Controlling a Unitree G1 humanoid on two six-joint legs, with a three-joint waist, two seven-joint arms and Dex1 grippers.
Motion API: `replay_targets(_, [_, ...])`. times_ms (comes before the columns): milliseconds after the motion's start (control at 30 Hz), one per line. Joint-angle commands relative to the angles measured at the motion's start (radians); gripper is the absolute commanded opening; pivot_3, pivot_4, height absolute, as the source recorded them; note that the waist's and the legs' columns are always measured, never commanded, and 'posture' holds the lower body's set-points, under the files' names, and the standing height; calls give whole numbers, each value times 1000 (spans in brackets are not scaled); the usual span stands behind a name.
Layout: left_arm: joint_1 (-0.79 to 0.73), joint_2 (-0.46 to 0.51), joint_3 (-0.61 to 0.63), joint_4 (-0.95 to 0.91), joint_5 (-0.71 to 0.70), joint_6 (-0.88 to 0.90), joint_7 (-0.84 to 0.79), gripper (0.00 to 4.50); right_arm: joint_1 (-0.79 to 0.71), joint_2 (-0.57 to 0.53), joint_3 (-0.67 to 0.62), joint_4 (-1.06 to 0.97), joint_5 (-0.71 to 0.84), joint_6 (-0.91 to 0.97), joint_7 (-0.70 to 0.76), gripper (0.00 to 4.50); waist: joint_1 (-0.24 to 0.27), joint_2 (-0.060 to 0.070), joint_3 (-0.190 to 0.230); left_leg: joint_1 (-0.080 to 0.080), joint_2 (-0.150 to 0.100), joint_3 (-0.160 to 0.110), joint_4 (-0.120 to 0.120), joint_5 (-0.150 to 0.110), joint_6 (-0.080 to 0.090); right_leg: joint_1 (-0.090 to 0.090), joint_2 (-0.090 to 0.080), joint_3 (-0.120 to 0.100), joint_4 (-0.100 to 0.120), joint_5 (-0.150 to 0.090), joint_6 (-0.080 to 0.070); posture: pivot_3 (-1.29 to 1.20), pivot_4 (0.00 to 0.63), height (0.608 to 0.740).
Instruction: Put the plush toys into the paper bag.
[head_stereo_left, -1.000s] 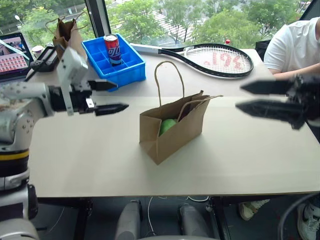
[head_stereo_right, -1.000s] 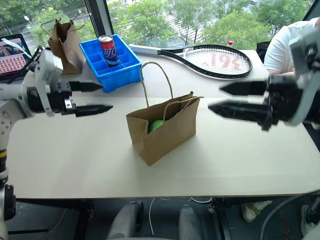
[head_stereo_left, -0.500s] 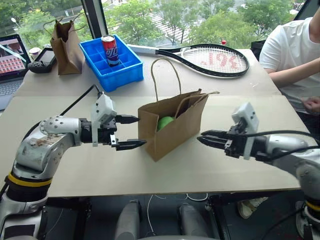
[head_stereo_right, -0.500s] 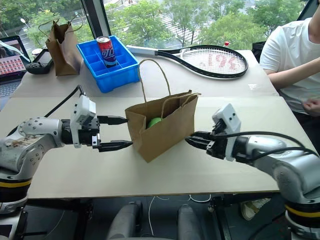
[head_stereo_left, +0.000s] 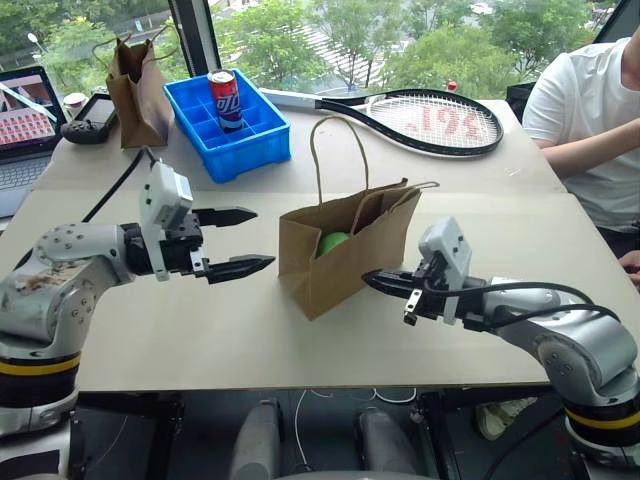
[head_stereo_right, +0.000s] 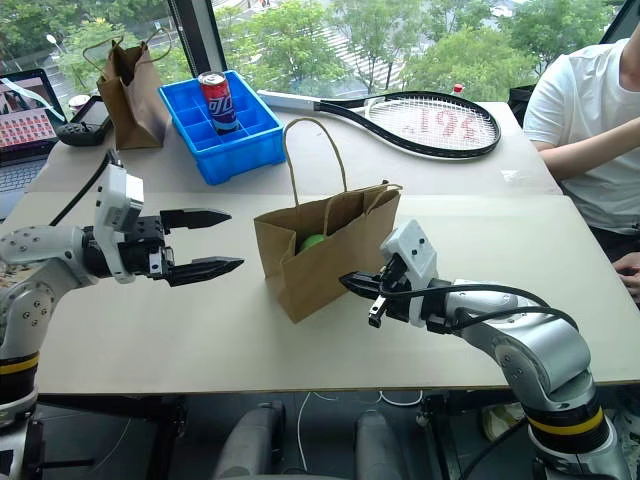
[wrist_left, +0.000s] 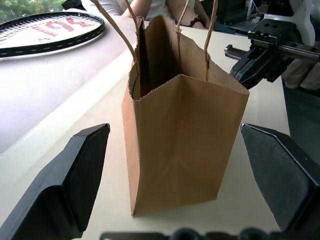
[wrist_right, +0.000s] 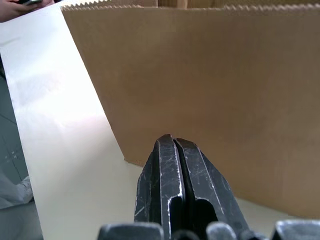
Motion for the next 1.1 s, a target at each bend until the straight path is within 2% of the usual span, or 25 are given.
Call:
replay_targets(33, [-25, -40, -29, 20, 14, -38, 21, 4500, -25, 15, 10, -5, -31, -41, 1, 16, -1, 0, 0, 0, 0, 0, 0, 0, 0, 0, 0, 0, 0, 0, 0, 0, 150, 740])
replay_targets(233, [-32, -98, -78, 7, 5, -29, 30, 4500, -33, 44, 37, 20, -75, -66, 1, 16, -2, 0, 0, 0, 0, 0, -1, 0, 0, 0, 0, 0, 0, 1, -1, 0, 150, 740])
replay_targets(367, [-32, -130, -71, -40, -66, 21, 41, 4500, -51, 87, 62, 36, -101, -72, -10, 16, -3, 0, 0, 0, 0, 0, 0, 0, 0, 0, 1, 0, 1, 1, -1, 0, 150, 740])
replay_targets(500, [-10, -122, -68, -84, -121, 71, 43, 4500, -57, 136, 79, 50, -121, -77, -26, 16, -4, 0, 0, 0, 0, 0, 0, 0, 0, 0, 1, 0, 1, 1, -1, 0, 150, 740])
replay_targets(700, [-11, -142, -93, -104, -126, 91, 75, 4500, -80, 210, 90, 96, -160, -92, -59, 16, -4, 0, 0, 0, 0, -1, 0, 0, 0, 0, 1, 0, 1, 4, 5, 0, 150, 740])
replay_targets(933, [-37, -206, -127, -54, -67, 83, 170, 4500, -75, 243, 78, 102, -182, -92, -86, 16, -1, 0, 0, 0, 0, -1, 0, 0, 0, 0, 1, 0, 1, 5, 5, 0, 150, 740])
replay_targets(1033, [-35, -220, -150, -34, -42, 89, 194, 3840, -68, 249, 77, 97, -186, -89, -92, 0, -2, 0, 0, 0, 0, -1, 0, 0, 0, 0, 1, 0, 1, 5, 5, 0, 150, 740])
replay_targets(1100, [-28, -218, -166, -35, -27, 87, 195, 3051, -59, 250, 78, 90, -189, -86, -95, 0, -3, 0, 0, 0, 0, -1, 0, 0, 0, 0, 1, 0, 1, 5, 6, 0, 150, 740])
